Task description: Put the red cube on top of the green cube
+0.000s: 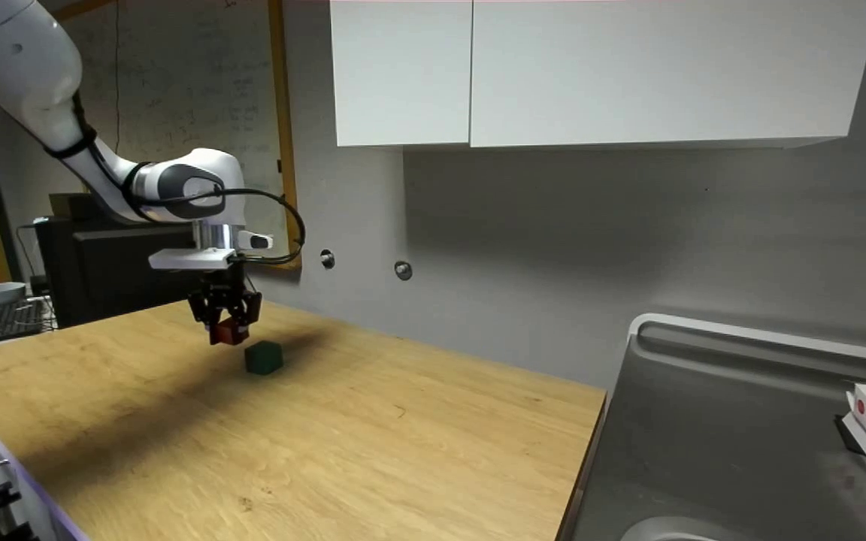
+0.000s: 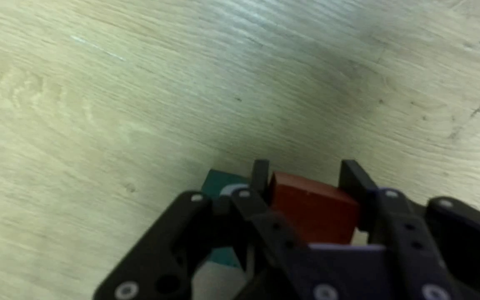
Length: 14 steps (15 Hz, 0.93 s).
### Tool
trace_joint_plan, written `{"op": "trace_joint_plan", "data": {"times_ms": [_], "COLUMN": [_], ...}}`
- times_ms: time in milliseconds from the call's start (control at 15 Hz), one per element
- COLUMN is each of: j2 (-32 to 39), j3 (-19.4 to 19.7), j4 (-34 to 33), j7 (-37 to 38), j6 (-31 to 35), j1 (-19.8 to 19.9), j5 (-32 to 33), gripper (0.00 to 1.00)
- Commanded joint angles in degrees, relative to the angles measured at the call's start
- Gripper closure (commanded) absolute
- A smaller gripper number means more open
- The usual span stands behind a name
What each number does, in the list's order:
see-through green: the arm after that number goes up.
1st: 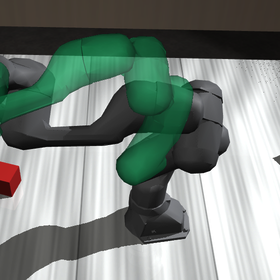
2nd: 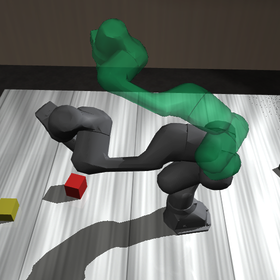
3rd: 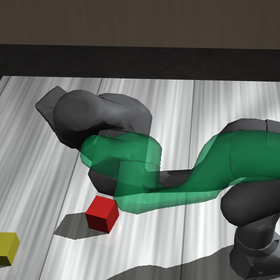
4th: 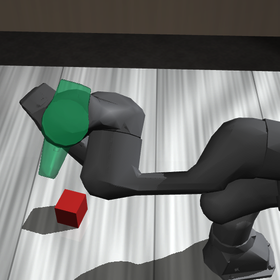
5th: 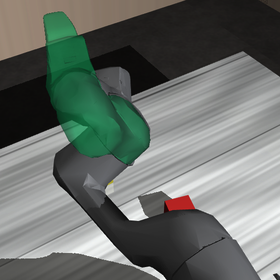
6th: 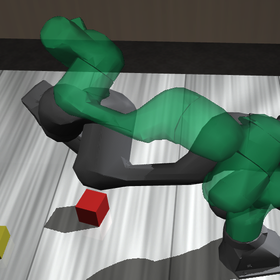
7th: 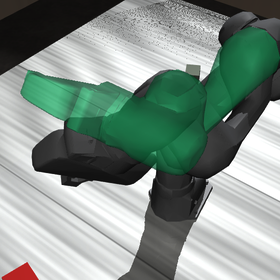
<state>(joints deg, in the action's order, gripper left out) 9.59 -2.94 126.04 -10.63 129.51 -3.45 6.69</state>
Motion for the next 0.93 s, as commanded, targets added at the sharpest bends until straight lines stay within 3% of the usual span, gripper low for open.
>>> {"op": "trace_joint_plan", "data": {"times_ms": [0,867], "j2": [0.07,6.14], "j3": [0.21,0.86], "j4": [-4.00,-9.96], "j7": [0.84,0.84], "j6": [-3.04,-6.38], "j1": [0.21,0.98], "j5": [1.59,1.22], "gripper": [0.78,0.78]}}
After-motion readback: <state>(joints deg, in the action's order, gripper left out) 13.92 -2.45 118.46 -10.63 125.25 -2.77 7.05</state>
